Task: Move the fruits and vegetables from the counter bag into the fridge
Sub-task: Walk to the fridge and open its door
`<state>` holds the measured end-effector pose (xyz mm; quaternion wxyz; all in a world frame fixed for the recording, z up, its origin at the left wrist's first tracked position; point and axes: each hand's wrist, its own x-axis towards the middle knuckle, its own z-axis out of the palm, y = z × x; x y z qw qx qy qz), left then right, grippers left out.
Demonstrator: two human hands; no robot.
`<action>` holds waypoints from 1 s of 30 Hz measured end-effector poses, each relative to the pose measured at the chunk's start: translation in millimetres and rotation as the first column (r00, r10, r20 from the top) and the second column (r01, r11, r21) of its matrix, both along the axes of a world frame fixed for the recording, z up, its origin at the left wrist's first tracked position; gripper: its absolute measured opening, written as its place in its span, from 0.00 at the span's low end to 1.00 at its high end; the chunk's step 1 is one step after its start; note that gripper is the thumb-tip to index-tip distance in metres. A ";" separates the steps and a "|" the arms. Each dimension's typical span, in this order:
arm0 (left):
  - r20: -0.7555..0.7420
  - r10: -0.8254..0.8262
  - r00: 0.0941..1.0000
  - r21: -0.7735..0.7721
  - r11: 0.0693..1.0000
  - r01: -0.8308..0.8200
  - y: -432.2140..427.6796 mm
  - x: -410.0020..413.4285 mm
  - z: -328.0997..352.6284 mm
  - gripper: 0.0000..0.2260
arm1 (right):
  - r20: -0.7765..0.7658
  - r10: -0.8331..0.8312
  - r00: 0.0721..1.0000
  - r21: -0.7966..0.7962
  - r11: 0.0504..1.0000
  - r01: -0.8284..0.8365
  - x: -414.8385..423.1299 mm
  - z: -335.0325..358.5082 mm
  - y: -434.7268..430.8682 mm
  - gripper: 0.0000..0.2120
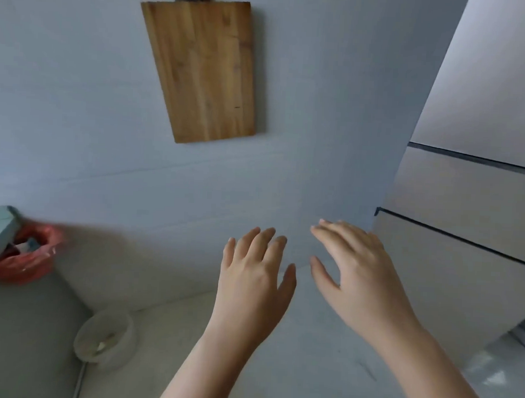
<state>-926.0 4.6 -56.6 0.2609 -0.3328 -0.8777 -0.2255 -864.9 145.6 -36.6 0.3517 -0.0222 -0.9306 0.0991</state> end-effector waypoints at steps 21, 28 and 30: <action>-0.076 -0.397 0.915 0.020 0.917 0.399 198.2 -278.3 18.3 0.19 | 0.028 -0.432 0.901 0.151 0.893 0.424 -221.1 24.4 172.7 0.21; -0.006 -0.523 0.852 0.037 0.852 0.523 270.3 -315.1 17.1 0.19 | -0.044 -0.543 0.838 0.193 0.819 0.541 -245.6 37.1 237.0 0.20; 0.007 -0.552 0.834 0.069 0.832 0.551 296.7 -323.6 18.8 0.19 | -0.065 -0.554 0.830 0.194 0.809 0.555 -251.8 38.7 261.0 0.20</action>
